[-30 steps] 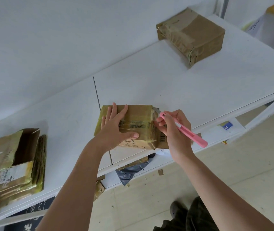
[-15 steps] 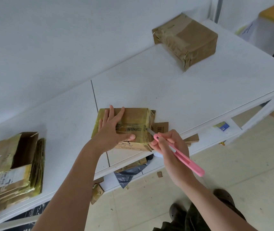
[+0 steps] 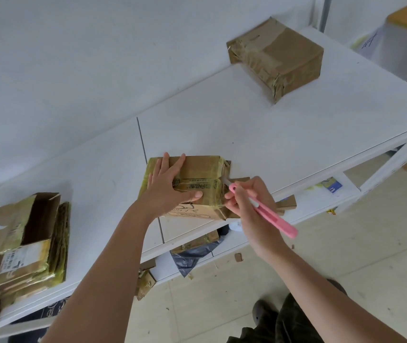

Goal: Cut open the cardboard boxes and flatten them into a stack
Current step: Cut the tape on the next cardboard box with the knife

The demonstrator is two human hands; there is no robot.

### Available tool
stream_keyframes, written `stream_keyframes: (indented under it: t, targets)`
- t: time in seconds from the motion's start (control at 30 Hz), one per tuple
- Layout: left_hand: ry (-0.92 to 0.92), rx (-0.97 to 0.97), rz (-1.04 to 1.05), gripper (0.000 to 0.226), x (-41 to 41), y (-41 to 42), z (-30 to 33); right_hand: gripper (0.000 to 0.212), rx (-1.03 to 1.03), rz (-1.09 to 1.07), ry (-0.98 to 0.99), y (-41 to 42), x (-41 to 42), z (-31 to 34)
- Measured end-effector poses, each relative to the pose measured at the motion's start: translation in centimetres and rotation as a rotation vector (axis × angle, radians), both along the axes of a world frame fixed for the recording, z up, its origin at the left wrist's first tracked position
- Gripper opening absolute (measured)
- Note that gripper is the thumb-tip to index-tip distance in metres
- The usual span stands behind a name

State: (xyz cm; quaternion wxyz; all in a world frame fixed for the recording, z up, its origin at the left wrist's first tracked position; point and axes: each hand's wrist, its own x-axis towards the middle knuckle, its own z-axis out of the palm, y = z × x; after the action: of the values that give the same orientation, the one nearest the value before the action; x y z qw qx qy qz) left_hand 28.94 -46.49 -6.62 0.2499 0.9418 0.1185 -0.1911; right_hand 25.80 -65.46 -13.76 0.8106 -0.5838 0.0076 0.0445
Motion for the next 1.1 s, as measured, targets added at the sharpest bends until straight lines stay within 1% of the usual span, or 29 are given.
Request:
stream_keyframes:
  t: [0.07,0.13,0.2,0.27,0.37,0.47,0.57,0.67,0.77,0.83,0.93,1.07,1.1]
  targets:
    - [0.005,0.021,0.005,0.105,0.2,0.2,-0.1,0.008,-0.038,0.014,-0.018,-0.4,-0.4,0.3]
    - [0.012,0.069,0.007,0.106,0.5,0.4,0.0,0.014,-0.035,0.052,0.032,-1.4,-1.2,0.6]
    - [-0.006,0.244,-0.012,0.104,0.6,0.2,0.4,0.012,-0.021,0.060,0.053,-2.4,-2.0,0.9]
    - [-0.018,0.422,0.031,0.111,0.2,-0.7,0.7,0.009,-0.008,0.013,0.067,-3.1,-2.5,1.1]
    - [0.002,0.487,0.148,0.124,-0.9,-2.2,0.8,0.009,0.001,-0.039,0.077,-4.0,-2.5,2.1]
    - [0.024,0.584,0.200,0.121,-0.9,-3.2,1.4,0.011,-0.036,-0.068,0.038,-4.8,-2.3,3.4]
    - [0.033,0.609,0.242,0.121,-0.2,-4.0,2.1,0.011,-0.023,-0.081,0.045,-5.2,-2.5,4.4]
    - [0.100,0.641,0.257,0.117,0.0,-4.4,2.5,0.010,-0.007,-0.074,0.055,-5.1,-3.0,4.8]
    - [0.084,0.635,0.288,0.102,0.5,-3.9,2.6,0.012,0.014,-0.058,0.042,-4.8,-3.7,4.8]
    - [0.047,0.589,0.335,0.091,1.1,-3.1,2.5,0.013,0.006,-0.049,0.020,-4.8,-3.9,4.4]
    - [0.024,0.457,0.403,0.086,2.2,-2.2,2.2,0.018,-0.009,-0.073,0.003,-5.0,-3.7,4.1]
    - [0.063,0.476,0.383,0.081,2.8,-2.3,2.5,0.011,-0.013,-0.110,0.030,-4.7,-2.5,3.8]
    - [0.068,0.428,0.407,0.078,2.7,-2.4,2.4,0.011,-0.037,-0.104,0.039,-4.4,-2.3,3.5]
